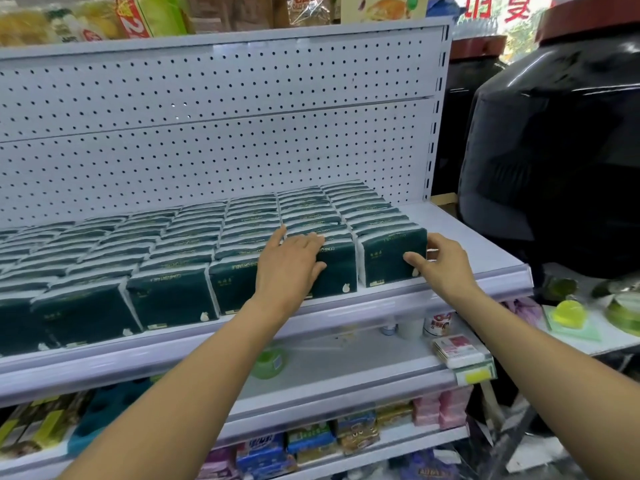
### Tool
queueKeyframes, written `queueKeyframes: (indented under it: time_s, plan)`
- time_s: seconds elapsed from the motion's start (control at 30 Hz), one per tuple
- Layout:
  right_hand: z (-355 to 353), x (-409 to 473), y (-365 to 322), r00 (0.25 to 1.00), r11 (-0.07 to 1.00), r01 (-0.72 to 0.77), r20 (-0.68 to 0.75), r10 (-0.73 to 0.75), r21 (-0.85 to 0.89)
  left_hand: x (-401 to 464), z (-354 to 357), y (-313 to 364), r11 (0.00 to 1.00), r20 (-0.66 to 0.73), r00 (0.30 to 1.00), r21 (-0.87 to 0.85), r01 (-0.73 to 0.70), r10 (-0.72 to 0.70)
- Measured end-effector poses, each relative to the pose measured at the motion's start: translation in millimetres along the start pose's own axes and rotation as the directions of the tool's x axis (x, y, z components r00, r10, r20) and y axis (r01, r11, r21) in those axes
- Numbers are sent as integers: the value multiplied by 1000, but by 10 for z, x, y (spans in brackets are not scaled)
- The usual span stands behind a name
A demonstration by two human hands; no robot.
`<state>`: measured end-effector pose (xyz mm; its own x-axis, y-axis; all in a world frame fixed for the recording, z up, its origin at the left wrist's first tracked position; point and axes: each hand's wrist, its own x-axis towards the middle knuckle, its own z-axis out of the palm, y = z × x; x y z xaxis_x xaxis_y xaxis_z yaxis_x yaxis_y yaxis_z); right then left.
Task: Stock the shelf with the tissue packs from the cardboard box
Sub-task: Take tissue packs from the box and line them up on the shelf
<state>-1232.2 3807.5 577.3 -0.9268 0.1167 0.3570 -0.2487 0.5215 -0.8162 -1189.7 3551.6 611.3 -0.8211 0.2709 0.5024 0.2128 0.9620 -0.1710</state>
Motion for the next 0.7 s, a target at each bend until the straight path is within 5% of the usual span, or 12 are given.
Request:
queueKeyframes:
  time_s: [0.33, 0.47, 0.7]
  plan:
    - [-42, -79, -79, 996, 980, -56, 52, 67, -189, -20, -103, 40, 998, 61, 996, -17, 61, -60]
    - [-105, -357, -284, 980, 927, 182, -17, -199, -328, -249, -243, 117, 995, -74, 992, -3, 101, -101]
    - [32, -1074, -526, 789, 716, 577, 39, -614, -393, -1094, -455, 175, 984, -286, 942, -70, 163, -176]
